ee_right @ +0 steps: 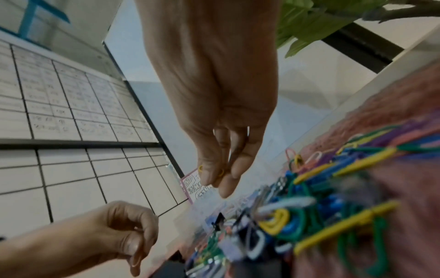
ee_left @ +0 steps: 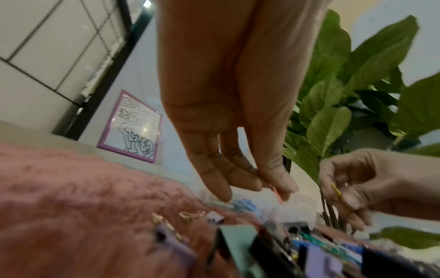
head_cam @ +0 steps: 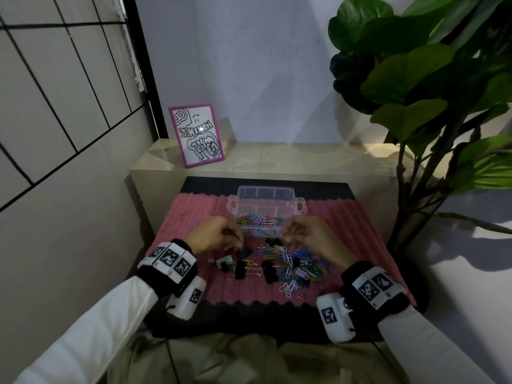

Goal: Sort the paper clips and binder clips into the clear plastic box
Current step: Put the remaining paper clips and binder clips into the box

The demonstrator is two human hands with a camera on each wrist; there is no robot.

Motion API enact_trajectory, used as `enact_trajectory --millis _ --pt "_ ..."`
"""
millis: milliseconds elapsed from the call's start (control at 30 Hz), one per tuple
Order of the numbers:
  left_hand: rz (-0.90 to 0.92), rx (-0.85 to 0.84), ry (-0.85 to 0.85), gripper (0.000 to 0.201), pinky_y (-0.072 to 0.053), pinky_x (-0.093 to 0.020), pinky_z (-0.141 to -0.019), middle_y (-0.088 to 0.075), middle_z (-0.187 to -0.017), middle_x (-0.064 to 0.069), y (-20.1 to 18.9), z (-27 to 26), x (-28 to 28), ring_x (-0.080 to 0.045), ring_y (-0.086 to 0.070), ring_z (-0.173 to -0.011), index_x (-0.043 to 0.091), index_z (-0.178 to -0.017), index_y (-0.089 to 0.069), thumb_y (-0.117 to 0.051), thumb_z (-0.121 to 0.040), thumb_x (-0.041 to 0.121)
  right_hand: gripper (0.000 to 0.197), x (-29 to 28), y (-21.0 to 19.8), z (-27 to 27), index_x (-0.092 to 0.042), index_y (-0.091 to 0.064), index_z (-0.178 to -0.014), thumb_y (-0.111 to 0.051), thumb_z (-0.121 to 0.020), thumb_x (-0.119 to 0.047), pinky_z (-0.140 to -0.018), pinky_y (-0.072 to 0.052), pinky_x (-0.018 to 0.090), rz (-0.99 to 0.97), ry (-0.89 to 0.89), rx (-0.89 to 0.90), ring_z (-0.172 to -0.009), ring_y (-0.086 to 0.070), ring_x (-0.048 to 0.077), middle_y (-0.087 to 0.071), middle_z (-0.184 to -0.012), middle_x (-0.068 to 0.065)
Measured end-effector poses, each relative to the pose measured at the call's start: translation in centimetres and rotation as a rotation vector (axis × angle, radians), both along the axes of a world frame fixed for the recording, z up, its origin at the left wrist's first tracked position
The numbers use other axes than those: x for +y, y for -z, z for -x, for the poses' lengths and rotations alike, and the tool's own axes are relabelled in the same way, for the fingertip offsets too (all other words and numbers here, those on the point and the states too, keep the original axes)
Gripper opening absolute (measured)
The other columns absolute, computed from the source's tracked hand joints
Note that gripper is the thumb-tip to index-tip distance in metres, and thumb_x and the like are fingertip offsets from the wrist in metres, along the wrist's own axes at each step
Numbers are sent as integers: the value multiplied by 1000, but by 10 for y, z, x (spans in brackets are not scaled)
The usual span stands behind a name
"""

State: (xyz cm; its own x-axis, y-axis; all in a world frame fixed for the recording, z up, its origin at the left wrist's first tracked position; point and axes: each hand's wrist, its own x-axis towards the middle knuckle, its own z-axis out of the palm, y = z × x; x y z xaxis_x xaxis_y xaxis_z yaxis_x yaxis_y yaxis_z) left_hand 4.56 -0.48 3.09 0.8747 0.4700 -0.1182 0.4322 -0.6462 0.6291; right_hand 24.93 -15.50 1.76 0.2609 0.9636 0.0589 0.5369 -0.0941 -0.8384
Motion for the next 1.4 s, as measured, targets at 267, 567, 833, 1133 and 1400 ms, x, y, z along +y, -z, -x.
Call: enact_trajectory --millis 267,567,833,1133,1400 --pt "-17 13 94 7 -50 -10 -60 -70 -73 -2 0 -15 -18 -4 -64 -62 6 -82 -69 -64 -80 2 5 9 -2 14 -8 -65 -86 -65 -82 -5 -64 -46 7 163 -168 -343 -69 -59 5 -63 -79 -1" --pt "-295 315 268 14 -49 -39 -87 -63 -106 -8 13 -33 -33 -24 -59 -98 8 -95 -62 -62 -81 10 24 21 -3 40 -7 -60 -97 -70 -76 -9 -63 -37 29 270 -285 -788 -92 -60 25 -64 -97 9" --pt "-91 293 294 21 -46 -9 -68 -68 -100 -15 4 -30 -22 -19 -62 -82 3 -95 -65 -60 -77 -6 13 22 -7 21 -14 -62 -80 -74 -75 -12 -64 -41 20 263 -215 -342 -68 -52 8 -56 -73 -5" --pt "-292 270 345 17 -49 -34 -81 -62 -106 -9 10 -27 -28 -22 -59 -95 10 -94 -62 -61 -79 3 11 17 -11 11 -6 -63 -80 -61 -83 4 -49 -53 20 195 -68 103 -53 -66 15 -68 -60 -3" --pt "-312 244 360 22 -48 -33 -87 -61 -111 -3 8 -24 -23 -19 -57 -101 15 -102 -62 -60 -82 7 11 37 -32 6 9 -63 -93 -61 -82 5 -52 -52 14 213 -115 133 -52 -63 2 -67 -65 1"
